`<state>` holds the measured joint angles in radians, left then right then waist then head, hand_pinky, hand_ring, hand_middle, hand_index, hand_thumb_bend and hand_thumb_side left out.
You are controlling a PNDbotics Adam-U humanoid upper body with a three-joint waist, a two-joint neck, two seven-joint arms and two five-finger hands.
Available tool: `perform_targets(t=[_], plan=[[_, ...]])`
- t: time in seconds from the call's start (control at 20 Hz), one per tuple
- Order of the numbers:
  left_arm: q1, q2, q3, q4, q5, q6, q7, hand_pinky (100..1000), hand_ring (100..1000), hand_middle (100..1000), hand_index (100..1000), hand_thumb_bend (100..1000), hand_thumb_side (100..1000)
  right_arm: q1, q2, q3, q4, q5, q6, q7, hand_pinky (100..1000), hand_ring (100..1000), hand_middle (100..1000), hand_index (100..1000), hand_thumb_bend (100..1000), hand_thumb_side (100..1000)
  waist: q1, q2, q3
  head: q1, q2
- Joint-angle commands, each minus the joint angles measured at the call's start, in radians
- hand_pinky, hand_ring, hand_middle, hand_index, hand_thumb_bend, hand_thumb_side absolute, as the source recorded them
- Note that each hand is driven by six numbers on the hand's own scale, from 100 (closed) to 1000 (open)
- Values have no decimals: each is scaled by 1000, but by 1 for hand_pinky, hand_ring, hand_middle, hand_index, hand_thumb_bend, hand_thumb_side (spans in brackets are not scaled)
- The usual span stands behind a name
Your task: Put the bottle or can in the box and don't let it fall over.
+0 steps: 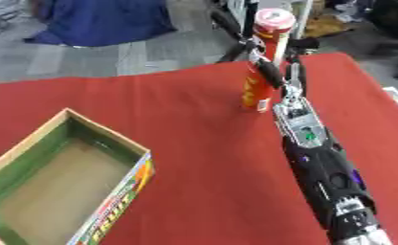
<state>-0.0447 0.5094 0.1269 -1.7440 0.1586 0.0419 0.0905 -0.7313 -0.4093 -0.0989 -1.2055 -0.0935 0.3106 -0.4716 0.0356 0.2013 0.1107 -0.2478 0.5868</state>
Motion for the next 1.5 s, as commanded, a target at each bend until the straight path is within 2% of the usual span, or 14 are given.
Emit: perform_targets(t=[0.05, 0.95, 1.5], plan=[[-8, 20, 9, -10, -2, -1, -3, 849, 887, 826, 812, 112, 946, -26, -20, -8, -12, 17, 5, -1, 832, 1000, 979, 1000, 629, 528, 0, -11, 2, 0, -11], [-10, 18, 10, -10, -3, -1, -6, 850, 888, 827, 811, 111, 945, -52, -24, -8, 5, 49, -9, 78, 833, 1000, 969, 1000, 647, 506, -3, -2, 5, 1, -18], [-11, 20, 13, -11, -4, -3, -5, 851, 889, 828, 811, 110, 943, -47, -31, -17, 2, 74, 24, 36, 835, 1000, 973, 1000, 659, 486, -2, -1, 5, 3, -17]])
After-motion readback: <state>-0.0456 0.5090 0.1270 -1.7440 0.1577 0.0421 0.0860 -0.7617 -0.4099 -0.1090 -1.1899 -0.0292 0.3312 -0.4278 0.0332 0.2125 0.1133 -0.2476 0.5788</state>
